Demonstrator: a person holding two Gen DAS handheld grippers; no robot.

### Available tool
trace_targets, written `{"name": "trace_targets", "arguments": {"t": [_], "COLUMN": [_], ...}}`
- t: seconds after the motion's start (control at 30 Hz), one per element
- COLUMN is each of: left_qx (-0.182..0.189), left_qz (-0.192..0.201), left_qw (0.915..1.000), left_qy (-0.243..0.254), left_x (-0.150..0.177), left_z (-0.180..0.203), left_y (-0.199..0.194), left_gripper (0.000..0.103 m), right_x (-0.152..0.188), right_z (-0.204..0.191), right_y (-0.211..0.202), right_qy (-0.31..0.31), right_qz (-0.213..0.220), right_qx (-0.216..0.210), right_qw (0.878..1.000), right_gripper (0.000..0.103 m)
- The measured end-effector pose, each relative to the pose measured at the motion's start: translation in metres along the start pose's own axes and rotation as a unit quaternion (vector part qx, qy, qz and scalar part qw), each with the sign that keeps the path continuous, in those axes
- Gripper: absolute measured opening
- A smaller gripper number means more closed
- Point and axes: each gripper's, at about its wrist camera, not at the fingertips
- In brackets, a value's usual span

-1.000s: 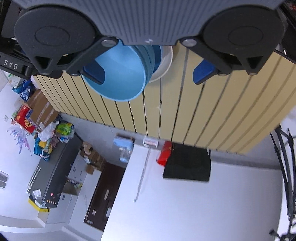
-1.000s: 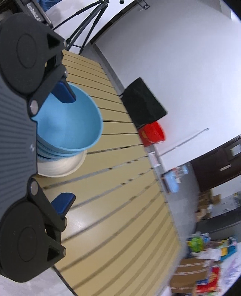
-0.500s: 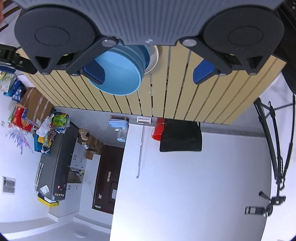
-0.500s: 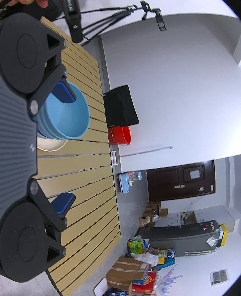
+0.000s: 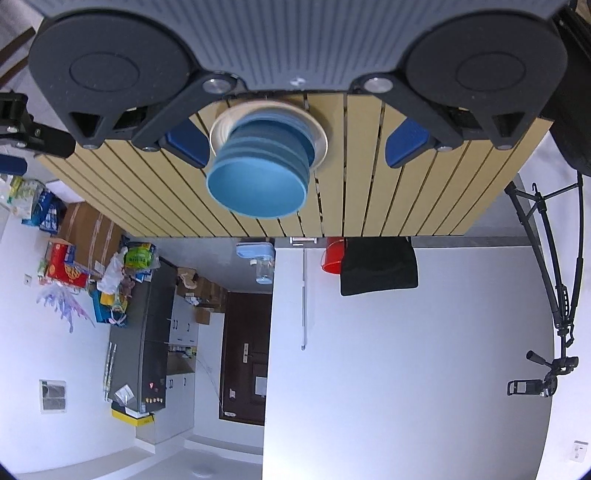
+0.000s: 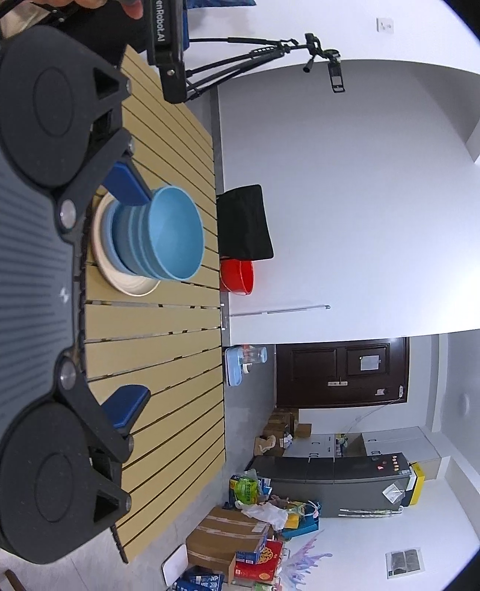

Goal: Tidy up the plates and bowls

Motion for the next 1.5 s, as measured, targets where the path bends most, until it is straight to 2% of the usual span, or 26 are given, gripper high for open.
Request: {"name": "trace_targets", "arguments": {"t": [0.13, 0.27, 0.4, 0.63, 1.5], "left_qx": [-0.005, -0.016, -0.018, -0.014, -0.006], "left_qz": [-0.005, -0.017, -0.018, -0.026, -0.031], "left_qw": [0.9999, 0.9997, 0.9993, 0.9991, 0.9991], "left_qy": [0.008, -0.007, -0.025, -0.030, -0.028], "left_x": [0.017, 0.027, 0.028, 0.028, 0.034], "left_z": [-0.004, -0.017, -0.025, -0.026, -0.026], "left_y": [-0.011, -0.018, -0.026, -0.030, -0.033], "left_gripper": [0.103, 0.103, 0.103, 0.103, 0.103], "right_x": [0.012, 0.020, 0.025, 0.026, 0.023], "right_z": [-0.006, -0.012, -0.017, -0.034, -0.039], "right_y": [-0.019, -0.033, -0.043, -0.058, -0.060], "right_qy": [-0.008, -0.007, -0.007, -0.027, -0.031], "right_qz": [-0.002, -0.002, -0.007, 0.001, -0.004], "right_qx": [-0.003, -0.005, -0.010, -0.020, -0.024], "right_qw": [1.000, 1.000, 1.000, 0.999, 0.999], "right_gripper": [0.103, 0.103, 0.103, 0.103, 0.103]}}
Point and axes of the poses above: each gripper's, at about its wrist camera, not at the fingertips, and y roughly the way its jaws point, z to its right, x to its underside, and after that the axes turned 12 degrees about -y, right-handed
